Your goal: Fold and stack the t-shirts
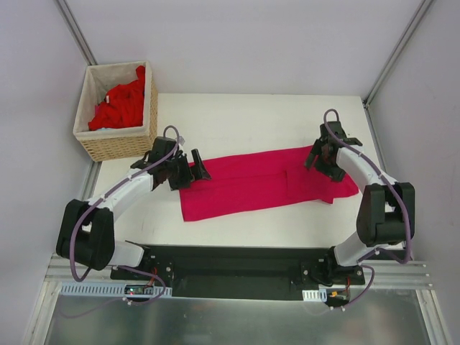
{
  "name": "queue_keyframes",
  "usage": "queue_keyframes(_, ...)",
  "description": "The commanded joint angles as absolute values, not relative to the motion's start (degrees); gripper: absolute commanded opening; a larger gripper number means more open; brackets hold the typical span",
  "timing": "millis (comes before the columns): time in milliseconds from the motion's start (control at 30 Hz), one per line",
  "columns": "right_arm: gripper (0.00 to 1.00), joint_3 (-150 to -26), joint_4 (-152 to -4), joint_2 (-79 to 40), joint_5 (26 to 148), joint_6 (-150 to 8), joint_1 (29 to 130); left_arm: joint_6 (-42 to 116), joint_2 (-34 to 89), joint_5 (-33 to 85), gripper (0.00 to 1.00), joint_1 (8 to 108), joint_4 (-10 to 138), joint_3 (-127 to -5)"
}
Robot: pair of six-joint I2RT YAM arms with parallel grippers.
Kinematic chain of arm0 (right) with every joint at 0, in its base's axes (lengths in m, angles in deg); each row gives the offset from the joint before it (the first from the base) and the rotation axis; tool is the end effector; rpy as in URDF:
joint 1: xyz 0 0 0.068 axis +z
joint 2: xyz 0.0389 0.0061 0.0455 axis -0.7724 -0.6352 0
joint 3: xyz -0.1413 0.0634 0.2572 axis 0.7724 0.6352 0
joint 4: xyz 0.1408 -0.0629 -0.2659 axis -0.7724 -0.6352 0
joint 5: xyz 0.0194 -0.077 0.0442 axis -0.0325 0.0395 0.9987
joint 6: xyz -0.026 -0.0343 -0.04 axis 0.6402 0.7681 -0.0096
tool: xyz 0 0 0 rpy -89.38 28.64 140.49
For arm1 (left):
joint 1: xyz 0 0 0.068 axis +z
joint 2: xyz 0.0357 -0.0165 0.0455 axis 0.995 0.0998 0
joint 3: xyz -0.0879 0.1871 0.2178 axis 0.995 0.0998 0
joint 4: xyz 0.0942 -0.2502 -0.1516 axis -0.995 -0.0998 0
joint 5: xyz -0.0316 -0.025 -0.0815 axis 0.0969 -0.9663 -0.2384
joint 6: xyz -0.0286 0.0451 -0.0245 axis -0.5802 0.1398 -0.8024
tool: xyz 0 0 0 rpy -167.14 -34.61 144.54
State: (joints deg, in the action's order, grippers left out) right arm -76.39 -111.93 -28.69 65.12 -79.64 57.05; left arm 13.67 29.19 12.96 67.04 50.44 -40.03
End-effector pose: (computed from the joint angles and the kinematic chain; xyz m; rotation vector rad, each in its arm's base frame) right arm 0.3656 0.0310 0.2277 0.2840 2.5845 -0.1894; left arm 0.3030 -0.1103 0.2216 -0.1728 2.4129 -0.8735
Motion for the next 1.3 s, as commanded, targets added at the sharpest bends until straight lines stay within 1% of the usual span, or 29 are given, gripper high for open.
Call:
queue_keyframes(0,0.88,-79.1,-110.6,-28.4,67.1,-79.4,56.5,14.8,30.7,17.2,0.99,66.5,49.7,-42.2)
queue_keyframes(100,0.88,-79.2,-110.5,-27.9,67.7,-79.0,56.5,14.2,32.2,17.9,0.99,66.5,49.5,-43.6)
queue_keyframes(367,0.87,-78.7,-110.5,-25.8,68.2,-77.7,55.9,12.5,32.7,26.7,0.98,66.5,46.8,-43.7)
queue_keyframes(600,0.87,-77.3,-109.4,-25.6,69.0,-78.4,53.1,10.4,36.3,29.4,0.97,66.4,46.5,-47.5)
queue_keyframes(767,0.87,-76.4,-108.9,-25.6,69.2,-79.9,50.7,11.5,41.7,28.7,0.96,66.4,46.5,-52.8)
queue_keyframes(900,0.87,-77.0,-109.1,-27.8,69.8,-80.1,50.2,12.1,46.9,29.0,0.96,66.1,46.5,-55.8)
queue_keyframes(1033,0.86,-78.5,-109.3,-30.6,71.0,-80.5,49.1,11.6,49.6,28.8,0.96,65.8,47.1,-56.4)
queue_keyframes(1267,0.86,-79.8,-107.5,-32.4,74.8,-82.1,48.8,11.1,49.4,28.6,0.96,65.5,48.0,-54.5)
